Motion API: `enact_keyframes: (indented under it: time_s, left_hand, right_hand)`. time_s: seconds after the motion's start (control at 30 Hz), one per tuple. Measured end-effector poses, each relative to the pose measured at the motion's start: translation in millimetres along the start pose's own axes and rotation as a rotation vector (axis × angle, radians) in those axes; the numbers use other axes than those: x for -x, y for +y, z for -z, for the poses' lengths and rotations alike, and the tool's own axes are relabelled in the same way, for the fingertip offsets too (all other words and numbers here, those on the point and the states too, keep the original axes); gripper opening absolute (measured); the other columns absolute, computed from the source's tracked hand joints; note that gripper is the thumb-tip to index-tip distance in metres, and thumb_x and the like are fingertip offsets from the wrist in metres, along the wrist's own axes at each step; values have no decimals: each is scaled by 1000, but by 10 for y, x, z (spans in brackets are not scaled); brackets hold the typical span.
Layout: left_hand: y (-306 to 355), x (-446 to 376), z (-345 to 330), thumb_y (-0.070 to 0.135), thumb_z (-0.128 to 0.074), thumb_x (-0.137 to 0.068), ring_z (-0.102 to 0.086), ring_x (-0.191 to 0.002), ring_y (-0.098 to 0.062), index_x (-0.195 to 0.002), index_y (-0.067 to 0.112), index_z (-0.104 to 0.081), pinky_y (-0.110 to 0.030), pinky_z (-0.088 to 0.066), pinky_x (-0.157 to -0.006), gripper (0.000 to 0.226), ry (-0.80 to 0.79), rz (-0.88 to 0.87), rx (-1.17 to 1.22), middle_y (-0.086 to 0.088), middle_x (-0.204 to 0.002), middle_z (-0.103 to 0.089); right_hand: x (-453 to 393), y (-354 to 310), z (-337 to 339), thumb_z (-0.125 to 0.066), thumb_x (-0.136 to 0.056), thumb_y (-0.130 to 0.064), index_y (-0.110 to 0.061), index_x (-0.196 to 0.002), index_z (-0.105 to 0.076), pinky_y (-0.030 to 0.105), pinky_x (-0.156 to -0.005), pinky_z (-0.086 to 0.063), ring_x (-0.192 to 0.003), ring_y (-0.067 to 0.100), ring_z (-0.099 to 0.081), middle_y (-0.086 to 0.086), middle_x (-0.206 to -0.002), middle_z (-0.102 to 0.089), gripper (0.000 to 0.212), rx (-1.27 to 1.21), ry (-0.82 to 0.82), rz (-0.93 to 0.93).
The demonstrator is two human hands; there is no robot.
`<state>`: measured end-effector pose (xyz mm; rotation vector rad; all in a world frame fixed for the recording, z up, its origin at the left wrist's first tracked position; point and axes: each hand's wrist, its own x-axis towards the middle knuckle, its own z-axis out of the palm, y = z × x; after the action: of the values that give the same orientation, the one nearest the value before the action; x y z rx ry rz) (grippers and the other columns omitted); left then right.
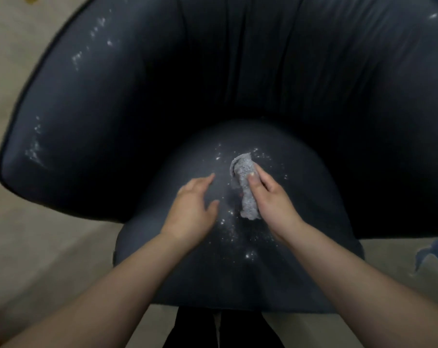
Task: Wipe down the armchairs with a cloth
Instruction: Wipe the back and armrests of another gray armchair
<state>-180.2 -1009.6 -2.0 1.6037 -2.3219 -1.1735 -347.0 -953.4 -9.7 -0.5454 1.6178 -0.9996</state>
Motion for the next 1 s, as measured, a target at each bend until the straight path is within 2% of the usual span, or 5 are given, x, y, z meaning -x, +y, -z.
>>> enact_keyframes:
  time_s: [0.1, 0.2, 0.43, 0.67, 1.0]
  left_hand:
    - [-585, -116, -66, 23, -61, -91, -34, -135, -21, -144, 16, -41, -22, -18, -111, 58, 50, 72, -149, -2, -147, -42]
    - [-1118, -256, -170, 30, -58, -92, -19, -143, -21, -149, 21, -31, -37, -20, -117, 64, -16, 115, -256, 1, -157, -25]
    - [-1806, -546, -491, 35, -48, -96, -3, -148, -19, -154, 20, -10, -38, -12, -120, 70, -34, 115, -335, 2, -162, -2]
    - [-1972, -512, -577, 38, -44, -97, 6, -147, -11, -154, 24, -5, -38, -11, -120, 70, -17, 67, -287, 9, -161, 6]
    - [-1910, -732, -493, 37, -44, -98, 5, -146, -9, -154, 26, -9, -37, -10, -120, 67, -13, 47, -230, 11, -161, 5]
  right_hand:
    - [-287, 244, -118, -49, -96, -41, -36, -143, -38, 10, -92, -38, -113, -3, -50, -12, -137, -49, 48, 172, -8, 30]
    - [-598, 503, -274, -53, -94, -41, -43, -139, -41, -4, -66, -35, -94, -7, -48, -9, -116, -47, 47, 352, 77, 82]
    - [-1342, 952, -848, -51, -94, -40, -38, -144, -35, 25, -95, -30, -100, 10, -30, -7, -102, -36, 52, 756, 152, 431]
    - [-1101, 1356, -1193, -68, -85, -14, -23, -135, -53, 29, -75, -38, -89, 19, -39, 9, -98, -51, 53, 978, -19, 691]
    - [-1678, 1029, -1159, -47, -97, -28, -32, -141, -40, 35, -93, -36, -106, 19, -36, 0, -114, -43, 44, 962, 139, 570]
